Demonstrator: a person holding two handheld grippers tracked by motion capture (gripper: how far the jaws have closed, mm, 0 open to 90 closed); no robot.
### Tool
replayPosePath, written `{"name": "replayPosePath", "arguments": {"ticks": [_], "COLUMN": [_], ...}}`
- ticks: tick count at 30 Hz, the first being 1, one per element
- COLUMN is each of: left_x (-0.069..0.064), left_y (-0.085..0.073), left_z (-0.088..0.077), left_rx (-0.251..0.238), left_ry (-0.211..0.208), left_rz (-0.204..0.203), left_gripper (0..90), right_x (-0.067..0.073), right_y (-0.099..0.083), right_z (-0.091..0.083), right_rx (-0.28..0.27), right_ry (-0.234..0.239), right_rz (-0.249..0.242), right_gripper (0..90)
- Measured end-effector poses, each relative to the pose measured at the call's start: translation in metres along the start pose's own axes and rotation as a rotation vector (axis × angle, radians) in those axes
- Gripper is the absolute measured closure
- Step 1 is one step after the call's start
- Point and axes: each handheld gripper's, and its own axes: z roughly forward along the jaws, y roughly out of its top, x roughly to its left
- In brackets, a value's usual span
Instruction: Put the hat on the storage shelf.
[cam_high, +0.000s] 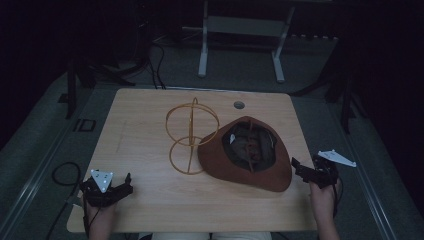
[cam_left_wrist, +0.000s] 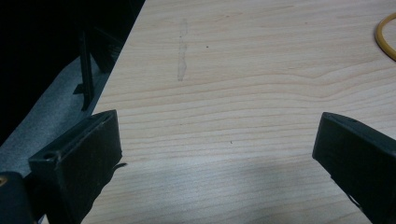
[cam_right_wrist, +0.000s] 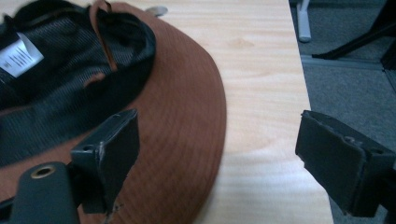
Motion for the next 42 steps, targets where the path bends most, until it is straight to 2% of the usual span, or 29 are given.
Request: {"name": "replayPosePath", "arguments": {"ticks": [1, 2, 6, 7, 11, 15, 19, 23, 28, 38, 41, 42], "left_x": [0.000, 0.000, -0.001, -0.001, 0.000, 0.001, 0.002, 0.001, 0.004, 0.002, 0.001, 0.000], "left_y": [0.000, 0.000, 0.000, 0.000, 0.001, 0.001, 0.001, 0.001, 0.000, 0.001, 0.000, 0.000], "left_z": [0.000, 0.000, 0.000, 0.000, 0.001, 0.001, 0.001, 0.001, 0.001, 0.002, 0.000, 0.000], "left_rx": [0.001, 0.001, 0.006, 0.006, 0.014, 0.018, 0.018, 0.025, 0.026, 0.032, -0.016, -0.016], "left_ry": [0.002, 0.002, 0.001, 0.001, -0.007, -0.004, -0.001, -0.010, -0.018, -0.015, -0.001, 0.006], "left_rz": [0.004, 0.004, 0.005, 0.005, -0.003, -0.011, -0.014, -0.016, -0.038, -0.027, 0.021, 0.031], "left_gripper": [2.0, 1.9, 1.9, 1.9, 1.9, 2.0, 2.0, 1.9, 2.0, 2.0, 4.6, 4.6], "right_x": [0.002, 0.002, 0.007, 0.007, 0.013, 0.017, 0.023, 0.028, 0.035, 0.047, 0.053, 0.054], "right_y": [0.008, 0.008, 0.027, 0.027, 0.046, 0.061, 0.071, 0.078, 0.083, 0.089, 0.090, 0.090], "right_z": [0.001, 0.001, 0.002, 0.002, 0.006, 0.011, 0.019, 0.028, 0.041, 0.070, 0.077, 0.079], "right_rx": [0.000, 0.000, -0.009, -0.009, -0.014, -0.019, -0.001, 0.015, 0.046, 0.136, 0.135, 0.128], "right_ry": [0.011, 0.011, 0.005, 0.005, -0.008, -0.005, 0.011, 0.018, 0.031, 0.102, 0.058, 0.066], "right_rz": [-0.010, -0.010, -0.026, -0.026, -0.060, -0.059, -0.066, -0.083, -0.100, -0.096, -0.119, -0.122], "right_gripper": [13.3, 13.3, 13.6, 13.6, 13.8, 13.7, 13.7, 13.4, 13.2, 12.2, 11.7, 11.6]}}
